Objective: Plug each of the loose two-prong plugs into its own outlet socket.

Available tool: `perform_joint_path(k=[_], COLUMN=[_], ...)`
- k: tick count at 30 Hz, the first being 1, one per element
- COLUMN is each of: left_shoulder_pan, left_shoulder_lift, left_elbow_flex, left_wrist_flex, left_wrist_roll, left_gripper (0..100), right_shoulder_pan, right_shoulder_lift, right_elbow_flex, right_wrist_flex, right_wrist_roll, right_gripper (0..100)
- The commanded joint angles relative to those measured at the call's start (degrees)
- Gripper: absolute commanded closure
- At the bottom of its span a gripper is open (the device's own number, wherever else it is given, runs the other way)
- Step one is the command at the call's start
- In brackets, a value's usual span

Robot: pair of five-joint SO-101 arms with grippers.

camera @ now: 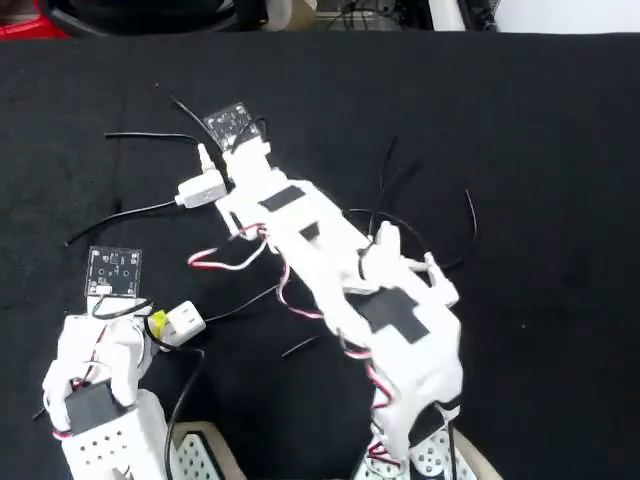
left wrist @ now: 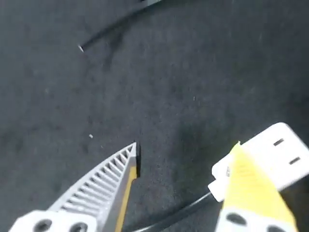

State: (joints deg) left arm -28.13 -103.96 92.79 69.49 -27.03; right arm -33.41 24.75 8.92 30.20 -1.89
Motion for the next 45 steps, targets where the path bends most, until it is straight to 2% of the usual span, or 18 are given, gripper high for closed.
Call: perform_joint_path(k=[1,13,16,22,26,28,32,33,35,39,45], left_shoulder_pan=[-0.40,-0.31,-0.31,-0.31,-0.31,-0.31,-0.31,-0.31,-0.31,-0.31,-0.31], left_shoulder_lift=[-0.35,-0.35,-0.35,-0.35,-0.35,-0.35,-0.35,-0.35,-0.35,-0.35,-0.35], left_elbow_flex=[0.66,1.98,2.07,2.07,2.15,2.15,2.68,2.77,2.77,2.77,2.77], left_wrist_flex=[-1.85,-1.85,-1.76,-1.76,-1.76,-1.76,-2.02,-2.11,-2.11,-2.11,-2.11], left_wrist_roll=[-2.11,-2.73,-2.73,-2.73,-2.73,-2.73,-2.73,-2.73,-2.81,-2.81,-2.81], left_gripper=[71,71,71,71,71,71,71,71,71,71,71], right_shoulder_pan=[1.05,1.41,2.64,3.87,3.87,3.87,3.87,3.96,3.96,4.04,3.96], right_shoulder_lift=[3.21,14.02,18.15,25.01,29.58,31.43,33.63,33.63,33.36,32.48,31.43], right_elbow_flex=[-8.84,-21.41,-26.86,-41.19,-49.71,-53.32,-59.21,-60.53,-63.16,-69.41,-81.36], right_wrist_flex=[-1.23,-5.45,-3.43,12.48,19.25,22.33,28.31,29.89,34.29,43.96,64.26], right_wrist_roll=[1.85,2.46,2.20,2.46,2.55,2.55,2.37,2.29,2.20,2.46,2.73], right_gripper=[61.7,61.7,61.7,61.7,64.5,72.7,96.9,99.1,96.4,98.6,98.5])
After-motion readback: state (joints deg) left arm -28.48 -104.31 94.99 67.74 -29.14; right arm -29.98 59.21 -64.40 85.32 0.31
